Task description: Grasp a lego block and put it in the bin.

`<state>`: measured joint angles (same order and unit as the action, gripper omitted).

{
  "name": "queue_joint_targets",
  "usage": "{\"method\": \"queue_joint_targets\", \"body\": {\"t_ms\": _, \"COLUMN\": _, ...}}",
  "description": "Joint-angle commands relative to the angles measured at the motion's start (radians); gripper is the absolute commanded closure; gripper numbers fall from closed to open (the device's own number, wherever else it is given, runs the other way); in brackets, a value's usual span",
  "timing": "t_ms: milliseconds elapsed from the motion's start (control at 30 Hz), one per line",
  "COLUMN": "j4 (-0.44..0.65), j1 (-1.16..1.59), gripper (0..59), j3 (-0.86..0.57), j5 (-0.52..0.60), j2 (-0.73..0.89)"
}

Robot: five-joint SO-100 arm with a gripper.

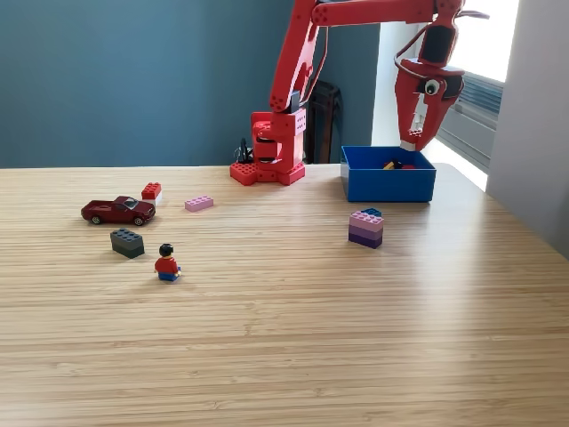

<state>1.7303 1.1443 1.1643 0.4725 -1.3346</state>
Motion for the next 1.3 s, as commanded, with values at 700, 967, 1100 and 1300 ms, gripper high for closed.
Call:
{"method": "queue_joint_targets", "body": {"t_ms": 700, "j4": 0.043, "j1": 0.103, "gripper": 26.3, "j3": 0.009, "j5": -0.049, "j2": -0.014}}
{"method": "queue_joint_targets", "body": {"t_ms": 967, "j4": 0.041, "j1": 0.035, "gripper": 46.7, "j3": -0.071, "j5": -0.038, "j2": -0.012}}
{"method": "queue_joint_targets", "body": {"t_ms": 1100, "j4": 0.04, "j1": -0.086, "gripper": 56.4, "j3": -0.115, "j5": -0.017, "j2": -0.009}}
{"method": "queue_joint_targets", "body": {"t_ms": 1300, "j4": 0.04, "j1": -0.316, "gripper": 58.5, "j3": -0.178, "j5": -0.012, "j2": -0.009}}
